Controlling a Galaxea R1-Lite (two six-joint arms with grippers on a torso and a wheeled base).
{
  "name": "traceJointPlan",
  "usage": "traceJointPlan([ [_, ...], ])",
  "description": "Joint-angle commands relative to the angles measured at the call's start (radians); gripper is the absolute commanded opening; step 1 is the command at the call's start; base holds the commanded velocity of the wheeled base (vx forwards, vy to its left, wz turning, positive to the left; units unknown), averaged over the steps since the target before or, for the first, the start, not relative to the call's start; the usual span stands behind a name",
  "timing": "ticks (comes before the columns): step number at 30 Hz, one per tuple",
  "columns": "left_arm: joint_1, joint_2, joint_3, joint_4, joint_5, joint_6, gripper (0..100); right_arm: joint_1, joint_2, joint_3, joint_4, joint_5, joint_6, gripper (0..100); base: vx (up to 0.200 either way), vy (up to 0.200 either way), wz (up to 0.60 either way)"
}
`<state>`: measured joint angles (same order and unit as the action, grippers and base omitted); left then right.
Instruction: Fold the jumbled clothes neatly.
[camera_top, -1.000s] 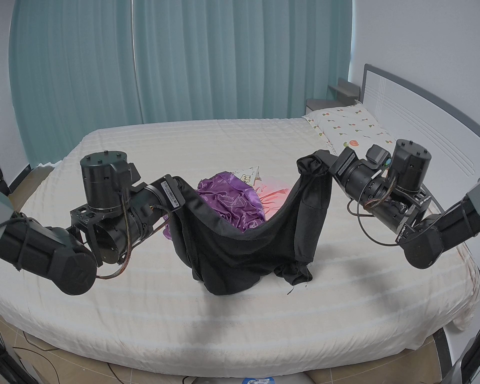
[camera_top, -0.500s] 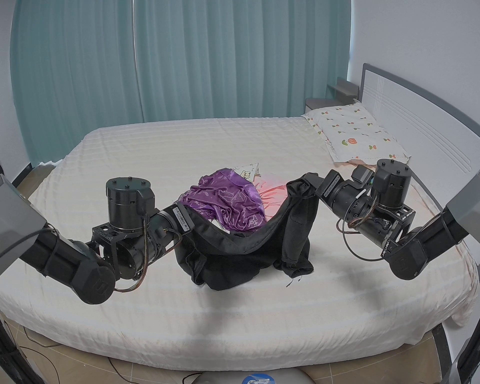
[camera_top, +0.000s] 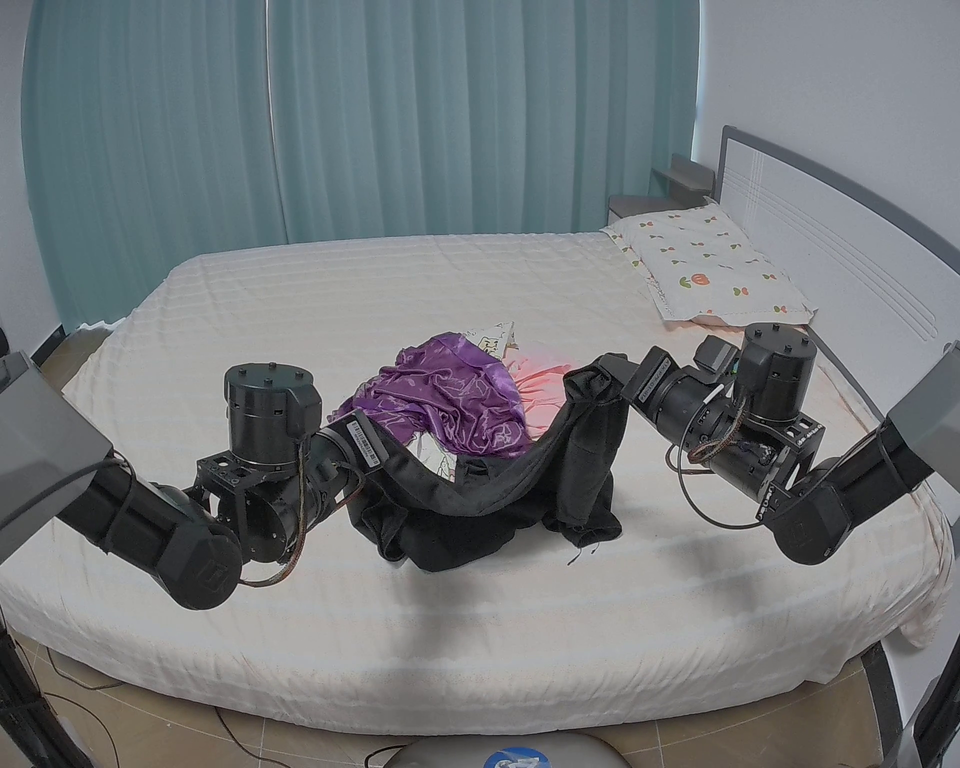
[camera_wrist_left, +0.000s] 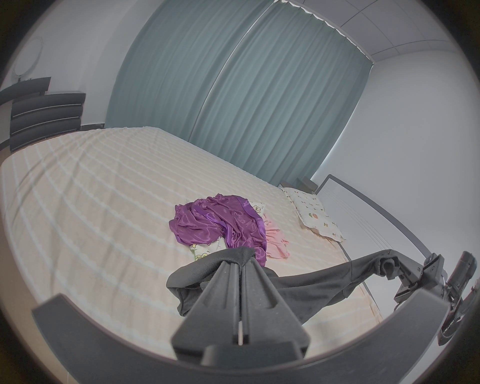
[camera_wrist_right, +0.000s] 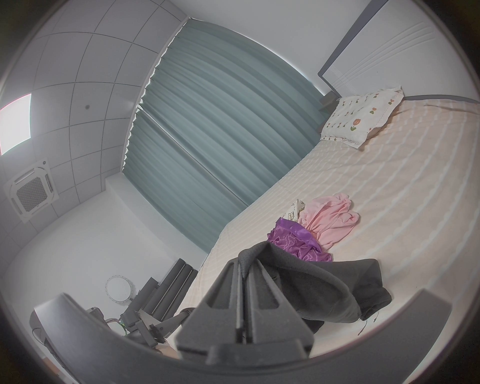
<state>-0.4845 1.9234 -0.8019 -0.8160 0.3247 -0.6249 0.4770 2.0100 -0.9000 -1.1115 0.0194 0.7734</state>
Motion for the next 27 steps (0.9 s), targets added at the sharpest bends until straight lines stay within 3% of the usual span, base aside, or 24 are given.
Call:
traceJointPlan([
  [1,0.000,-0.001,0.003,0.000,-0.001,-0.001,0,0.000,-0.004,0.000,-0.001,0.001,0.000,0,0.000,0.200,0.00],
  [27,0.017,-0.095,0.010,0.012,-0.007,-0.003,0,0.032,-0.050,-0.013,-0.008,-0.001,-0.009,0,0.000,0.200,0.00],
])
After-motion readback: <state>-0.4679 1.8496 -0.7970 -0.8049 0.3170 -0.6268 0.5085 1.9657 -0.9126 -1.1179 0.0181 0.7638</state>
